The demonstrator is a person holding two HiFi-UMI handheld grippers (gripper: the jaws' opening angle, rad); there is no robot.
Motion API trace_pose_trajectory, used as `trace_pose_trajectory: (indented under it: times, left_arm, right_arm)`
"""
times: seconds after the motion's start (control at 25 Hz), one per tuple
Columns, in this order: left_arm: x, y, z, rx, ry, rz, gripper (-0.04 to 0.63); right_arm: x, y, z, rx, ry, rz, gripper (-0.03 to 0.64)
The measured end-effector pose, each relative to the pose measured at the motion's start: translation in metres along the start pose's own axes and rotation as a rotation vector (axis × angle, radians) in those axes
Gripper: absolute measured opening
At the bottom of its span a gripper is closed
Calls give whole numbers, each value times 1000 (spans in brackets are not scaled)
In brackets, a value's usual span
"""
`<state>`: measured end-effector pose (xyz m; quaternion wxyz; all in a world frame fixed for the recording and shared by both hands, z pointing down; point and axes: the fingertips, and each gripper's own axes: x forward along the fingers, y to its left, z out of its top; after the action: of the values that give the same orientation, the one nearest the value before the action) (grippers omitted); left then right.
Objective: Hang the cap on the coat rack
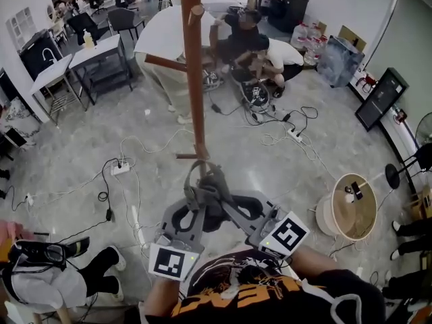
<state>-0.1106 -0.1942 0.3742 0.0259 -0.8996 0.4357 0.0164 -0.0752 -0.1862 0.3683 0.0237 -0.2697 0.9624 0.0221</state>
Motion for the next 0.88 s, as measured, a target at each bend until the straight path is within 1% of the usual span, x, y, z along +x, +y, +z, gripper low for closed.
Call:
trace_pose_trajectory:
  times: [0.2, 0.36, 0.48, 0.56, 0.72, 0.88]
  left_arm:
    - [25, 11, -12, 17, 1, 30, 31]
    - [42, 17, -28, 4, 5, 65, 31]
    - [52, 22, -35, 8, -6, 80, 31]
    - [59, 20, -42, -2, -7, 87, 31]
    - [66, 27, -56, 8, 6, 110, 31]
    - [68, 36, -71, 10, 14, 130, 31]
  right_arm:
    - [8, -25, -8, -15, 11, 8, 40]
    - [11, -43, -23, -6, 25, 16, 40]
    - [13, -55, -31, -1, 22, 24, 40]
    - [10, -63, -38, 9, 24, 25, 40]
    - [15, -71, -50, 27, 13, 34, 40]
    - [23, -76, -68, 42, 29, 42, 40]
